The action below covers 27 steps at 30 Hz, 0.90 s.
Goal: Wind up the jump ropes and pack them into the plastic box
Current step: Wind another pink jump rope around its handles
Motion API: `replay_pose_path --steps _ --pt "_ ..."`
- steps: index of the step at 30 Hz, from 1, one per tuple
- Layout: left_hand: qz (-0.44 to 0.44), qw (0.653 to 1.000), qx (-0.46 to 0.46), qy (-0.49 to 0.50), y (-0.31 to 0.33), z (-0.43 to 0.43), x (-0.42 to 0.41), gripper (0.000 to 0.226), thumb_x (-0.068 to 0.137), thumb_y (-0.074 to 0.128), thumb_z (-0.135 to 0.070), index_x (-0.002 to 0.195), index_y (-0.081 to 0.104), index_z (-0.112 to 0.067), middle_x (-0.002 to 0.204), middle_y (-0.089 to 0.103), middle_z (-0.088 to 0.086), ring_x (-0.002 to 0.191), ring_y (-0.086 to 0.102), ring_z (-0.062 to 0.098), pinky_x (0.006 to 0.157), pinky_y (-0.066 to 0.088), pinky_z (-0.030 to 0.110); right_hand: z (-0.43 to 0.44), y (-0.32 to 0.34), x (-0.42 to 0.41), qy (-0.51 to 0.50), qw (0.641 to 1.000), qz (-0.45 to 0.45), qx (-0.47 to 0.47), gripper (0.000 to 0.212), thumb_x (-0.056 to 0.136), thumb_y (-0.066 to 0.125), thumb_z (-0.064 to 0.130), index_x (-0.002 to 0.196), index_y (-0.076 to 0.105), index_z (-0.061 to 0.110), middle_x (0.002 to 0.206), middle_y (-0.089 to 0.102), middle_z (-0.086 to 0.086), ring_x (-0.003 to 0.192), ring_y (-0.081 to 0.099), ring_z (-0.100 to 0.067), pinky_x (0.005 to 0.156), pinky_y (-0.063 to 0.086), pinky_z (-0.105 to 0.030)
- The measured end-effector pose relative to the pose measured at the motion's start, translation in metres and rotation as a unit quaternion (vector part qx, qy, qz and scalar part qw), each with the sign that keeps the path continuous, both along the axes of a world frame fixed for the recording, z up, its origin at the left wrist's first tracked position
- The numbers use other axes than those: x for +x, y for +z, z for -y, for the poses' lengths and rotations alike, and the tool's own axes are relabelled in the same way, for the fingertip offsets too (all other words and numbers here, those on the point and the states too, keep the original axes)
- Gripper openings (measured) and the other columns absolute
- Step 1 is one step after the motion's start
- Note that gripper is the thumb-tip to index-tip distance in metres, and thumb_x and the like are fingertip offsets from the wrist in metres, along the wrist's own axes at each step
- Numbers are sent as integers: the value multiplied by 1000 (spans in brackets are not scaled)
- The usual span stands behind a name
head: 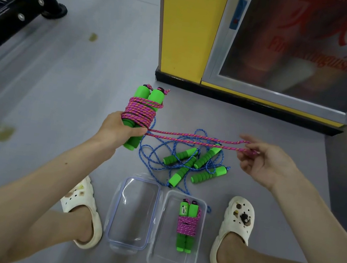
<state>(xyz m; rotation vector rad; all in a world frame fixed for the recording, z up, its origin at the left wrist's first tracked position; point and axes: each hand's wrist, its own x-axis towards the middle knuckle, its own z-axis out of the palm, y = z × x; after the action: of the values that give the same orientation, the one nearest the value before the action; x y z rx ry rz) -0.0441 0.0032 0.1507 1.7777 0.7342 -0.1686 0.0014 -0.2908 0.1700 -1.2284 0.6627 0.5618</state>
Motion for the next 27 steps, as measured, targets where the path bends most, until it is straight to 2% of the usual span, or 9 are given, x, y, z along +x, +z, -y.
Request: replay_pose_path --steps 3,5,9,12,15,18,21,24,27 --pt "-5 1000 -3 -5 -1 1 0 22 79 75 -6 79 56 -16 80 60 5 67 57 16 39 47 16 -2 2 -2 -50 995 -38 81 32 94 32 -1 88 62 9 53 64 -8 45 64 -15 36 43 -15" --pt "-13 1000 -3 -9 -3 2 0 21 78 75 -6 81 56 -14 80 60 5 68 57 15 39 47 16 -2 2 -1 -100 986 -27 132 35 96 29 -1 88 61 8 60 68 -11 54 69 -20 40 48 -18" --pt "-18 1000 -5 -7 -5 1 1 23 77 76 -8 92 58 -10 83 61 5 71 59 18 50 46 23 3 5 6 -141 975 31 170 35 95 28 -6 94 63 2 81 72 -17 77 72 -29 62 59 -26" --pt "-23 999 -26 -3 -4 2 1 20 77 76 -9 86 59 -14 85 63 6 74 60 18 56 45 24 4 -1 9 -107 990 67 63 24 96 39 -6 98 62 1 80 73 -12 74 73 -21 64 59 -24" --pt "-19 999 -33 -7 -3 4 2 28 77 76 -11 101 60 -9 93 64 9 78 61 19 59 46 25 3 -11 9 -40 986 68 -148 25 93 47 -6 108 64 4 84 69 -9 69 69 -15 60 55 -23" --pt "-21 999 -43 -15 -2 4 2 36 77 77 -11 109 60 -6 98 66 11 84 64 23 62 48 26 7 -13 9 -42 948 88 -304 35 90 51 -3 121 61 11 100 61 -7 86 57 -17 80 46 -25" --pt "-15 997 -77 -24 -2 7 2 36 77 76 -9 109 62 -3 98 67 14 86 65 26 66 52 30 4 -7 9 -25 941 110 -319 37 90 46 -1 122 61 13 105 55 -5 100 47 -17 93 40 -32" --pt "-13 990 -131 -49 1 15 1 28 79 73 -6 105 63 -4 92 68 11 78 66 21 63 55 27 -15 -5 5 33 949 116 -292 33 89 48 0 113 66 13 95 59 -2 91 51 -15 96 44 -35" --pt "-12 979 -186 -81 6 27 0 25 79 72 -4 102 64 -6 87 69 7 70 67 14 60 55 22 -34 -7 -3 96 946 164 -263 30 88 51 -1 108 65 17 108 63 -5 101 57 -14 99 45 -34"
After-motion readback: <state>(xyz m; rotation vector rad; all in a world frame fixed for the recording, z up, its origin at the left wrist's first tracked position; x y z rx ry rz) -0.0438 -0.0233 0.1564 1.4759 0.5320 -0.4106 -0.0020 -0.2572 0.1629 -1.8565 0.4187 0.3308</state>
